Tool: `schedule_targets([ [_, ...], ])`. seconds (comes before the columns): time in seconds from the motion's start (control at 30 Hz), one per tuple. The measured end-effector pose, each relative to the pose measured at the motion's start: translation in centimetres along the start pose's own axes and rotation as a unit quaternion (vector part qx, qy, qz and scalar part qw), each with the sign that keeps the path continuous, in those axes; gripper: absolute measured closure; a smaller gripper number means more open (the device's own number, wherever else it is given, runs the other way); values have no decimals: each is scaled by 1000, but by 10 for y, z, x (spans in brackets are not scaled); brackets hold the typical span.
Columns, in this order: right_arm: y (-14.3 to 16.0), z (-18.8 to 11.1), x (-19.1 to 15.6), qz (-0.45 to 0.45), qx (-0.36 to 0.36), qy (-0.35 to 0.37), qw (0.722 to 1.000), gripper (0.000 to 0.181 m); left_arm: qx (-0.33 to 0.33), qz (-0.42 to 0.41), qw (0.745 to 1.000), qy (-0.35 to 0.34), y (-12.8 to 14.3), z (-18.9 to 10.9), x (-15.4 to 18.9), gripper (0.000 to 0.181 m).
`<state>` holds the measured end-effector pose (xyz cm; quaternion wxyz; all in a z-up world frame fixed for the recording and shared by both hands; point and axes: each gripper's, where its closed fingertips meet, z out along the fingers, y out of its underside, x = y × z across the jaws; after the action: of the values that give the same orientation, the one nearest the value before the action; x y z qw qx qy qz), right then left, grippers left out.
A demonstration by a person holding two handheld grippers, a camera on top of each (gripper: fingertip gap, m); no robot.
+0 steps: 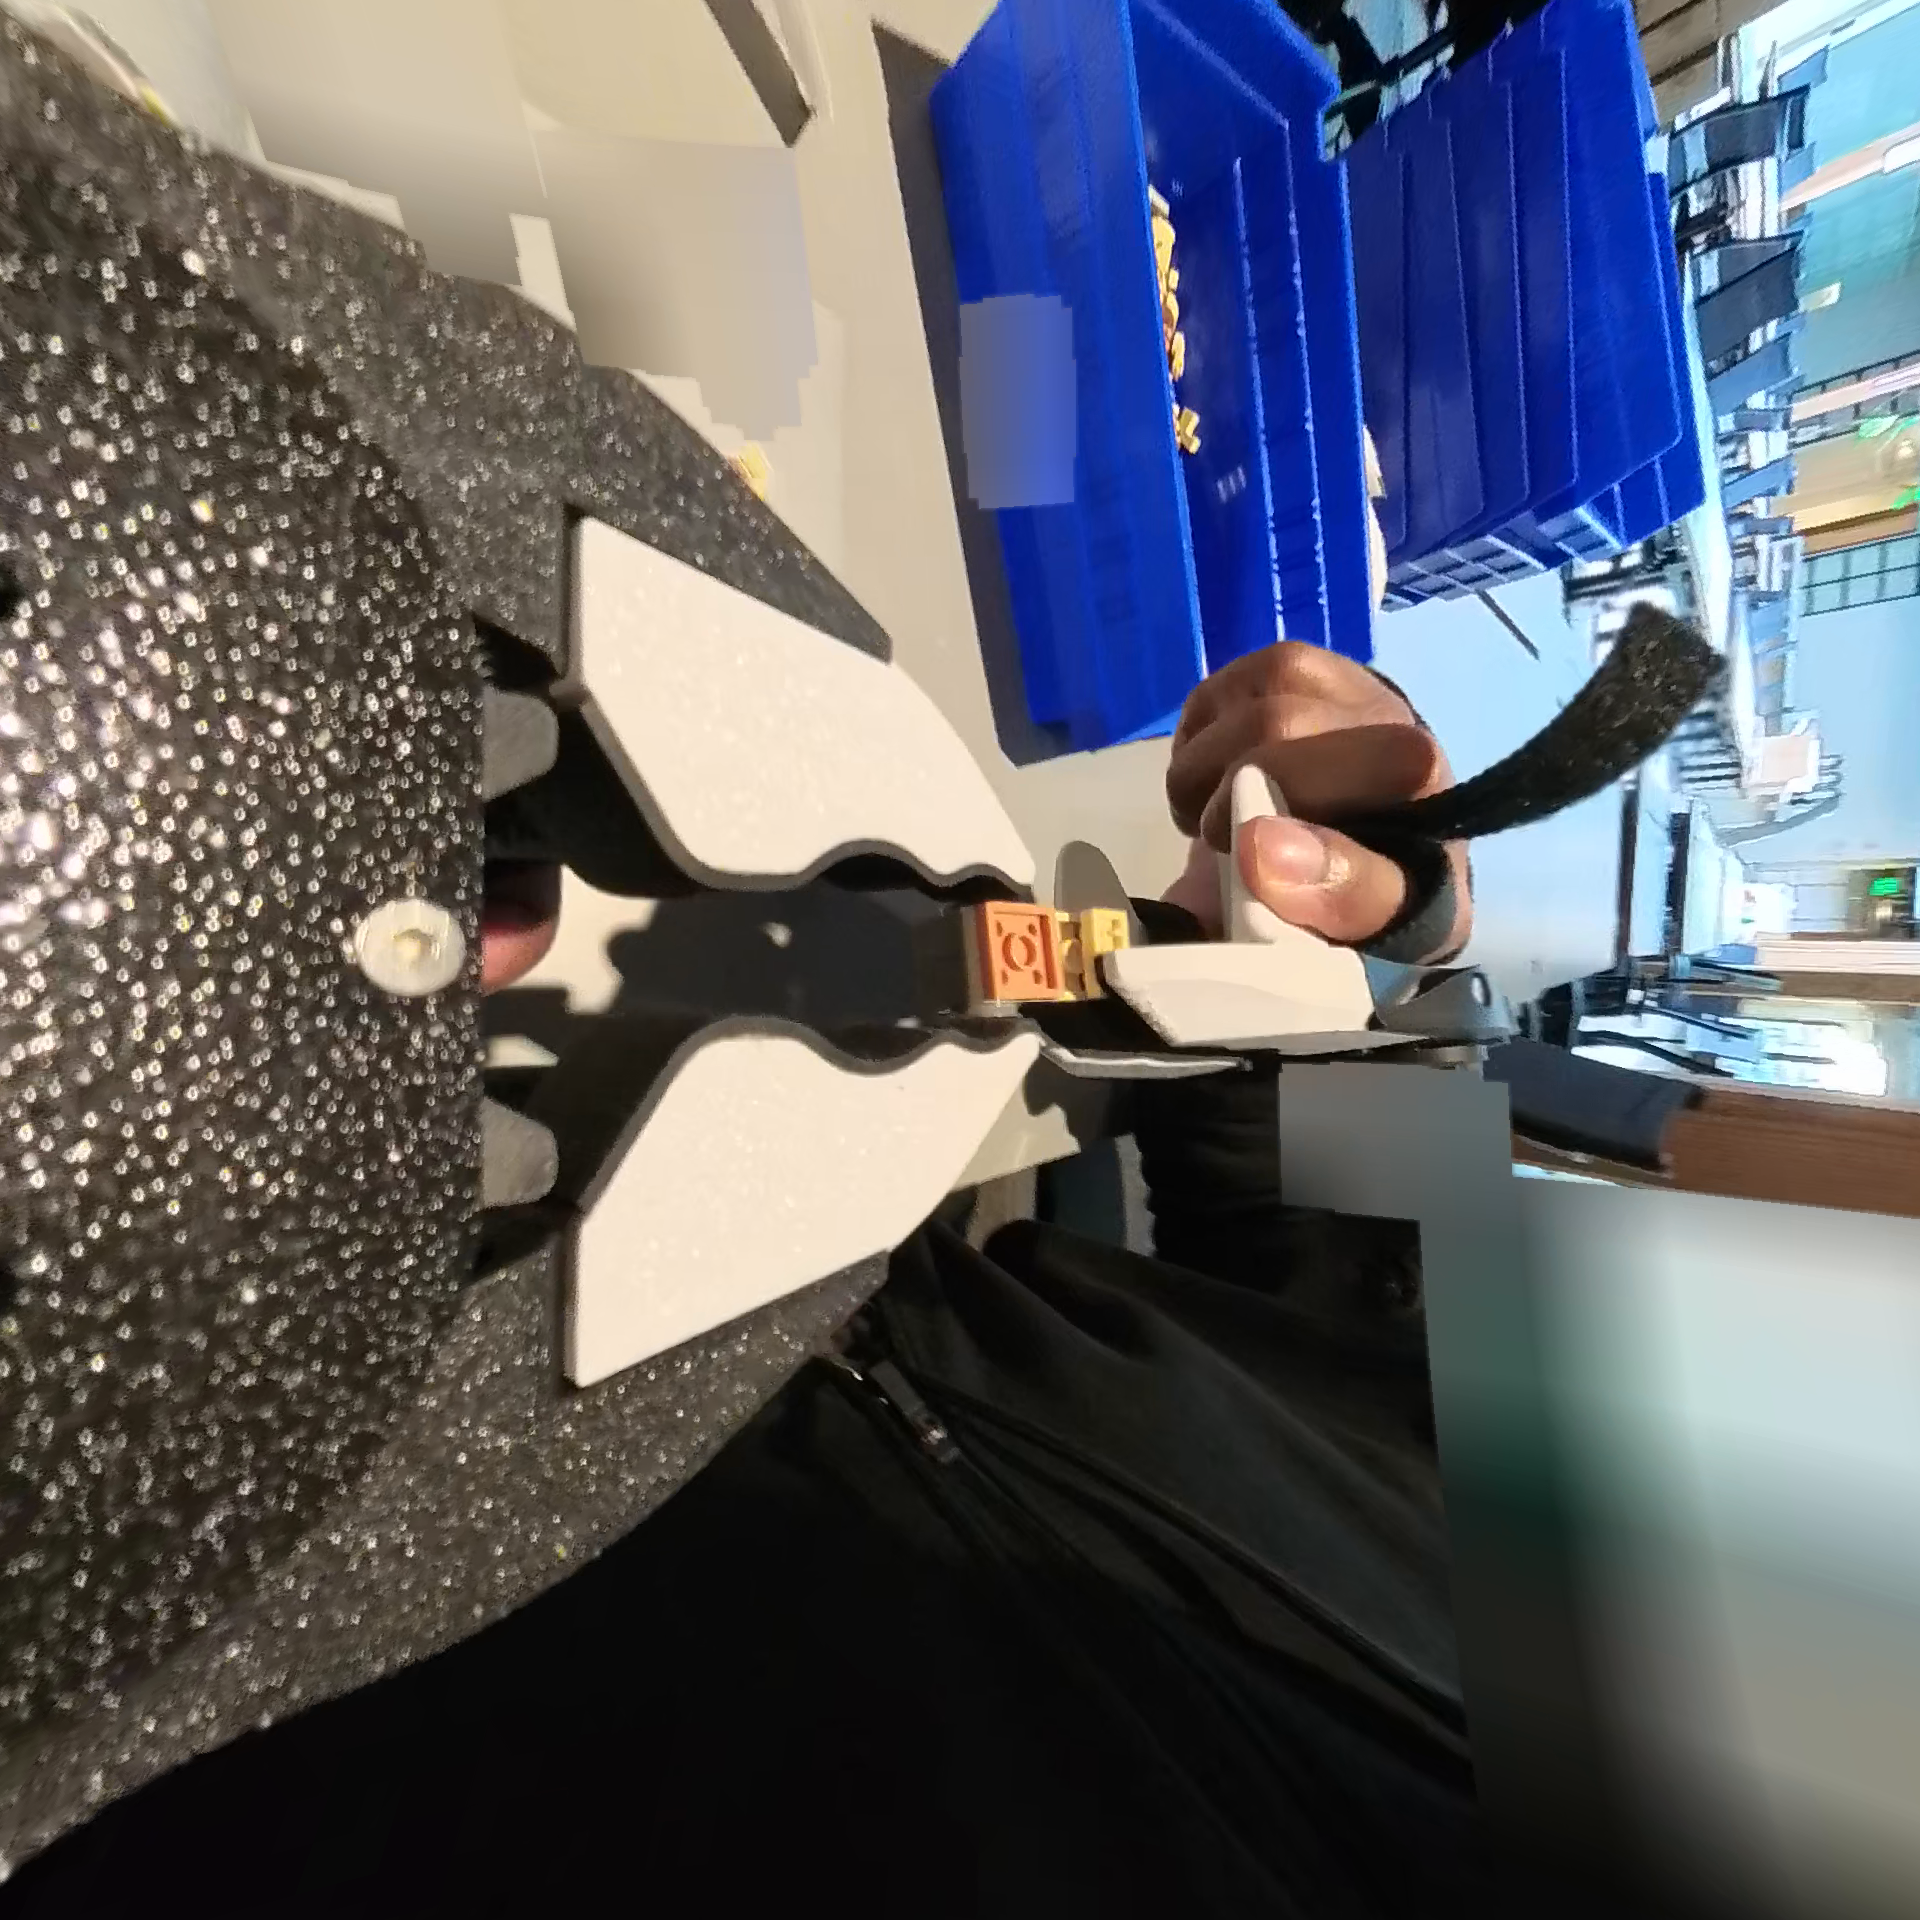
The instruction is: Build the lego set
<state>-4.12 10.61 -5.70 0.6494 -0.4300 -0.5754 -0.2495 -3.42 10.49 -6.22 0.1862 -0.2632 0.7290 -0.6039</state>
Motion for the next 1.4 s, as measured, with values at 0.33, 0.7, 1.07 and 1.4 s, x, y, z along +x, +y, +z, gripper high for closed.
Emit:
schedule_targets([
  [0.33,-8,-5,0,36,21,-33,999,164,-6,37,999,1,-3,5,7,161],
  [0.7,-9,-6,2,63,26,-21,997,162,6,56,998,-18,-6,7,9,161],
  [1.07,7,0,6,90,-10,3,996,136,50,-59,997,3,-9,3,0,160],
  [1.4,12,0,7,129,-11,-6,992,156,54,-126,990,13,-3,3,-4,161],
])
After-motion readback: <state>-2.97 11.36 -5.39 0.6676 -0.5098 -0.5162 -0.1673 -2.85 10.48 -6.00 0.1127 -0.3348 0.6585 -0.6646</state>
